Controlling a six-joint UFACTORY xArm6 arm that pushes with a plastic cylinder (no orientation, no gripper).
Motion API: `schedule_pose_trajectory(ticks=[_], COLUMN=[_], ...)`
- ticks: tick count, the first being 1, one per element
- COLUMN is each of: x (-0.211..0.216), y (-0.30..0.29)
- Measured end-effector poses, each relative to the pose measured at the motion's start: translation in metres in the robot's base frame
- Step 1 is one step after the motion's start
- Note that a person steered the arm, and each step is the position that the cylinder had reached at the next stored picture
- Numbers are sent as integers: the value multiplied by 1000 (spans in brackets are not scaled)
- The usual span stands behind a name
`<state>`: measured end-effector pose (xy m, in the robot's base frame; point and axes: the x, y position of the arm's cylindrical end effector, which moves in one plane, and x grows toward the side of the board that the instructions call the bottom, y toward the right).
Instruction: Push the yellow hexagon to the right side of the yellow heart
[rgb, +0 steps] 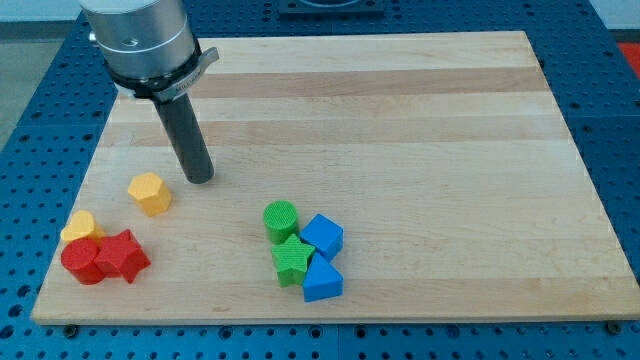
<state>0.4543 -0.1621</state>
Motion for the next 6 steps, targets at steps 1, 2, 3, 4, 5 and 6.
schedule_pose_trajectory(ticks=[1,2,3,4,5,6], x=[34,63,38,4,9,32], y=[-8,-10,-3,-2,-22,-45])
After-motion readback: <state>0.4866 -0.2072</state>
